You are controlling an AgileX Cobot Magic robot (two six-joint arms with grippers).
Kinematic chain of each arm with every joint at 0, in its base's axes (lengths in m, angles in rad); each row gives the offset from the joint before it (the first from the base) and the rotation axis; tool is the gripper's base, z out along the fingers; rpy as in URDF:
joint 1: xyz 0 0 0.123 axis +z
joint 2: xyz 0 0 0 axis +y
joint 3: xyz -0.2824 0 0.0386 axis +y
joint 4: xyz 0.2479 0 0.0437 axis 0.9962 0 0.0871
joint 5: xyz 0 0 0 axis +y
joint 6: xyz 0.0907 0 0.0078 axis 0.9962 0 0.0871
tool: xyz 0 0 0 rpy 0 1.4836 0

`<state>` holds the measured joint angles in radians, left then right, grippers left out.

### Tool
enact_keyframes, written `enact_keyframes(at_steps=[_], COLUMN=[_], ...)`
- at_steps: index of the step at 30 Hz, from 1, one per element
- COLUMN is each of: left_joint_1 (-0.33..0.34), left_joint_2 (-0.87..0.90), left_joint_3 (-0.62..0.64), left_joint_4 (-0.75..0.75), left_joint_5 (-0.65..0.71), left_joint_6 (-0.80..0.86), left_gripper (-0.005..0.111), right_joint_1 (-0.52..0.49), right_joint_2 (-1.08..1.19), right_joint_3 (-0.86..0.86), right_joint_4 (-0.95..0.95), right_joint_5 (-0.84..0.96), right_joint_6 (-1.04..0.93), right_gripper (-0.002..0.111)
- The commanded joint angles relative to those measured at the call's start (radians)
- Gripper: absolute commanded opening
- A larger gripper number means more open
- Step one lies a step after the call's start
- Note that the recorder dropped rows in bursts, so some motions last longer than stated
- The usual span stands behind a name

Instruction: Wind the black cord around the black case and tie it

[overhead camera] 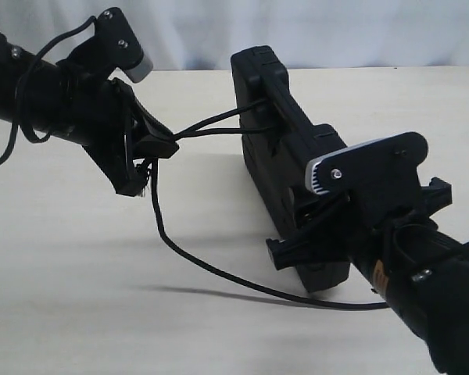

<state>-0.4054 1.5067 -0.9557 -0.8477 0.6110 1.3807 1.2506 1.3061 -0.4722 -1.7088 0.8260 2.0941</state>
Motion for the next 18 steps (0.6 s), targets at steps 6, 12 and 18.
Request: enact_keyframes(at_steps=[6,12,18], left_joint_1=[-0.003,-0.003,-0.019], left_joint_2=[0.003,0.003,0.003], left_joint_3=[-0.006,-0.006,-0.006], left_joint_4=[-0.051,-0.054,-0.054], left_joint_5=[-0.058,-0.098,-0.146], left_joint_6=[0.038,0.062,0.121], left_gripper=[0.0,0.0,0.0], right_joint_1=[-0.004,-0.004,-0.004], right_joint_2=[-0.088,-0.116,-0.162], right_joint_3=[-0.003,-0.005,-0.005], right_joint_4=[-0.036,-0.023,-0.003], right_joint_5=[-0.037,-0.042,-0.072], right_joint_6=[-0.015,-0.077,-0.095], right_gripper=[0.004,0.004,0.004])
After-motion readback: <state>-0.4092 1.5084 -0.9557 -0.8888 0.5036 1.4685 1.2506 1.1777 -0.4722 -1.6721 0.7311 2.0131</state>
